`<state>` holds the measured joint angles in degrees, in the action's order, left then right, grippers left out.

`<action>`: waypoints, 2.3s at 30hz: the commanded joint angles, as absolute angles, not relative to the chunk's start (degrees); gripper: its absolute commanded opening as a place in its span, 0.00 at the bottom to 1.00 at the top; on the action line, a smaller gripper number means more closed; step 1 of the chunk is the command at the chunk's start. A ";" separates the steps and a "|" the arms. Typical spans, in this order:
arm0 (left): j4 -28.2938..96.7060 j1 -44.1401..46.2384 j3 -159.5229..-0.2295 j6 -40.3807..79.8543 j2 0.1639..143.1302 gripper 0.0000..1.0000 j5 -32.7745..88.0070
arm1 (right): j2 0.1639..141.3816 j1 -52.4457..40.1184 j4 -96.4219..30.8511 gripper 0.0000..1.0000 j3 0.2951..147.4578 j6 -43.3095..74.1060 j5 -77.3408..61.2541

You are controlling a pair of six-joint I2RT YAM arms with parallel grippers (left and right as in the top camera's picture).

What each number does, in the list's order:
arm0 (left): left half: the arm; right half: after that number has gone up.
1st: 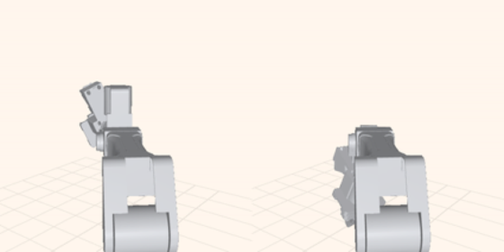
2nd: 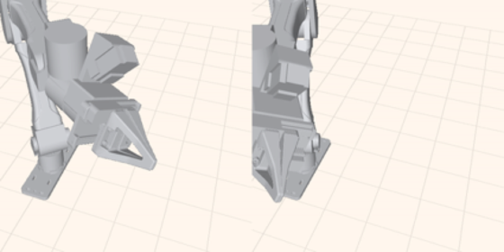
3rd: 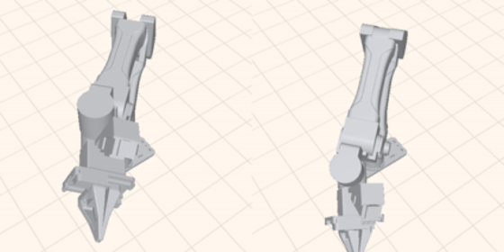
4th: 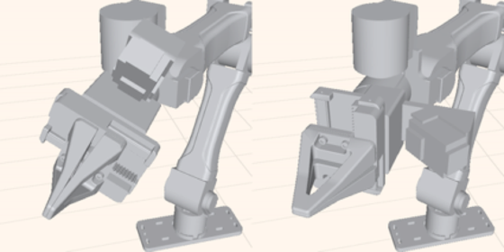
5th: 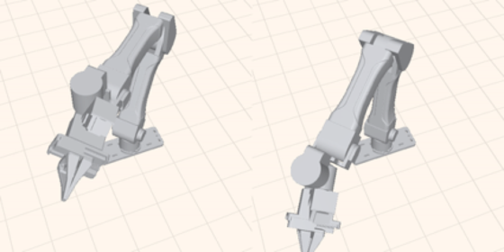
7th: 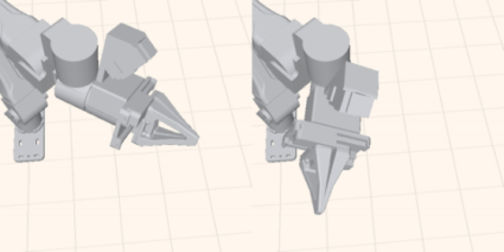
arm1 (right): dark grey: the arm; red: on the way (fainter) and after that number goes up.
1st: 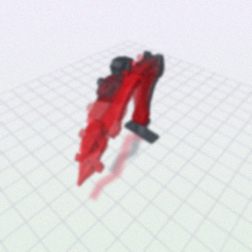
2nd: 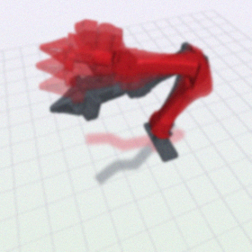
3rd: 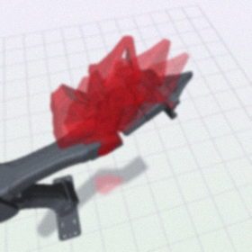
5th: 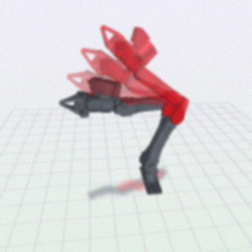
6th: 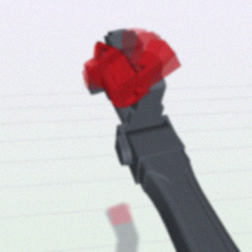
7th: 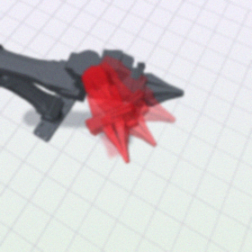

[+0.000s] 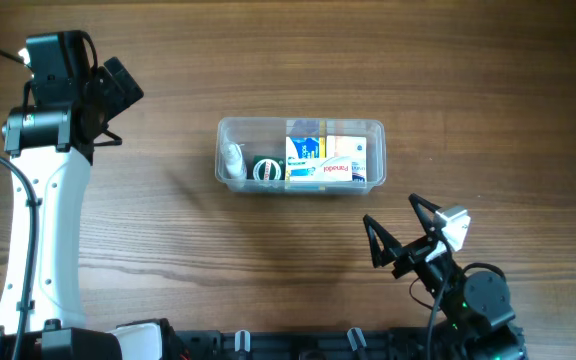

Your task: Pack container

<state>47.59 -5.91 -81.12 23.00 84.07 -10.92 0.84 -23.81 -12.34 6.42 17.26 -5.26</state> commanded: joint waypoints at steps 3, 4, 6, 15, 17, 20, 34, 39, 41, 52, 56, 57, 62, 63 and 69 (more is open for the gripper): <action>47.62 -6.13 -81.73 22.70 83.94 1.00 -11.64 | 1.56 -23.66 -10.39 1.00 4.58 12.51 -2.85; 47.62 -6.13 -81.71 22.70 83.94 1.00 -11.64 | 1.72 -23.66 -10.39 1.00 4.58 11.51 -2.02; 47.62 -6.13 -81.73 22.70 83.94 1.00 -11.64 | 2.13 -23.66 -10.39 1.00 4.58 9.50 -0.75; 47.62 -6.13 -81.73 22.70 83.94 1.00 -11.64 | 5.39 -23.66 -10.11 1.00 4.58 4.67 4.73; 47.62 -6.13 -81.73 22.70 83.94 1.00 -11.66 | 5.41 -23.64 -10.02 1.00 4.58 4.69 6.90; 47.62 -6.13 -81.71 22.70 83.94 1.00 -11.64 | 5.41 -23.64 -9.61 1.00 4.58 4.64 9.30; 47.62 -6.13 -81.73 22.70 83.94 1.00 -11.64 | 5.41 -23.62 -8.05 1.00 4.58 4.54 10.74; 47.62 -6.13 -81.73 22.70 83.94 1.00 -11.66 | 5.72 -23.62 -10.83 0.86 4.69 4.56 3.42; 47.62 -6.13 -81.73 22.70 83.94 1.00 -11.66 | 6.07 -23.62 -11.22 0.85 4.78 4.75 2.68; 47.62 -6.13 -81.73 22.70 83.94 1.00 -11.64 | 8.14 -23.62 -11.27 1.00 4.82 4.89 2.90; 47.62 -6.13 -81.71 22.70 83.94 1.00 -11.64 | 8.43 -23.62 -11.20 1.00 4.82 4.86 2.90; 47.62 -6.13 -81.73 22.70 83.94 1.00 -11.64 | 8.43 -23.62 -11.18 1.00 4.82 4.89 2.90; 47.62 -6.13 -81.73 22.70 83.94 1.00 -11.64 | 8.45 -23.62 -11.18 1.00 4.82 4.89 2.90; 47.62 -6.13 -81.73 22.70 83.94 1.00 -11.66 | 8.45 -23.62 -11.20 1.00 4.82 4.89 2.92; 47.62 -6.13 -81.71 22.70 83.94 1.00 -11.66 | 8.45 -23.62 -11.18 1.00 4.82 4.89 2.90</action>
<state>47.59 -5.91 -81.12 23.00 84.07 -10.92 8.05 -23.81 -11.33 4.82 4.67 3.95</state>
